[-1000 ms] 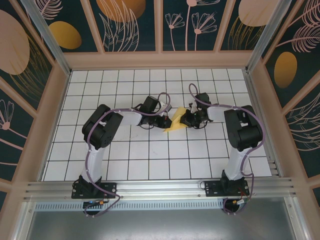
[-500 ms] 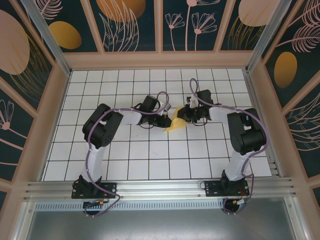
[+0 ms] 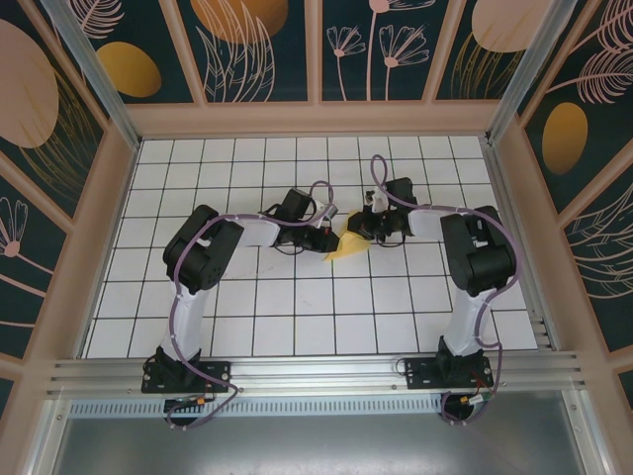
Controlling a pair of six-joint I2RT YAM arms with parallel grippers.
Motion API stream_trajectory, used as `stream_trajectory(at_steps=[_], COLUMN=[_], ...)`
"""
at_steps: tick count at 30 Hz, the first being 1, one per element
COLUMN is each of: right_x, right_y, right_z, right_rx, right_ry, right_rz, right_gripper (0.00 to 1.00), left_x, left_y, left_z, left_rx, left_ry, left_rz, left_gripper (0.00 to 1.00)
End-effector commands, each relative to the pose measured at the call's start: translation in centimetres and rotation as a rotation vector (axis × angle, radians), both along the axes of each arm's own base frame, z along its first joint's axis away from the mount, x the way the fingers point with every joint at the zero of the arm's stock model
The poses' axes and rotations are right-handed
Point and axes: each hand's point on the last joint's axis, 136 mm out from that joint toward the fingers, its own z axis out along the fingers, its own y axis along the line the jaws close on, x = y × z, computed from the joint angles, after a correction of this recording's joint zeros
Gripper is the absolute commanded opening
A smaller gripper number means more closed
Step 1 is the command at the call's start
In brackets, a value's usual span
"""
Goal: Fold a paper plane with a square sheet of paper (pick it up from the middle)
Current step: Fourth fold the wing at the center of the table.
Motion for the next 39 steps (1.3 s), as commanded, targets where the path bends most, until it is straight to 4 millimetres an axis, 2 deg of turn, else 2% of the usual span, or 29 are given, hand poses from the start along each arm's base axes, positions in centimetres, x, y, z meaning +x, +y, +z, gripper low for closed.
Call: stream_trajectory(at_steps=[1,6,13,20,25,33,39], right_x=[0.9,1.1,0.5,-0.7,-0.5,0.4,0.4], right_y=[0.6,0.6,0.1,-0.3,-0.3,-0.1,-0.4], right_z=[0.1,0.0,2.3,1.6,0.5,0.0,-0.3], right_rx=[0.011,0.011,0.037,0.054,0.045,0.035,0.031], right_ry=[-0.028,-0.032,-0.089,-0.079,-0.054,-0.061,-0.055], right_rz=[0.004,0.001,-0.011,-0.019,-0.021,-0.016,-0.032], right_gripper=[0.12,0.12,0.12,0.12,0.12,0.12,0.12], left_x=[0.1,0.1,-0.1,-0.2,-0.3,-0.2,0.0], left_y=[1.3,1.3,1.4,1.7,1.7,1.7,1.6], left_z=[-3.5,-3.6,-4.0,-4.5,-4.7,-4.6,-4.0], left_rx=[0.086,0.088,0.094,0.091,0.078,0.067,0.053], left_ry=[0.048,0.057,0.105,0.169,0.195,0.202,0.179], left_rz=[0.042,0.051,0.084,0.136,0.152,0.165,0.166], left_gripper=[0.01,0.02,0.0,0.0,0.0,0.0,0.01])
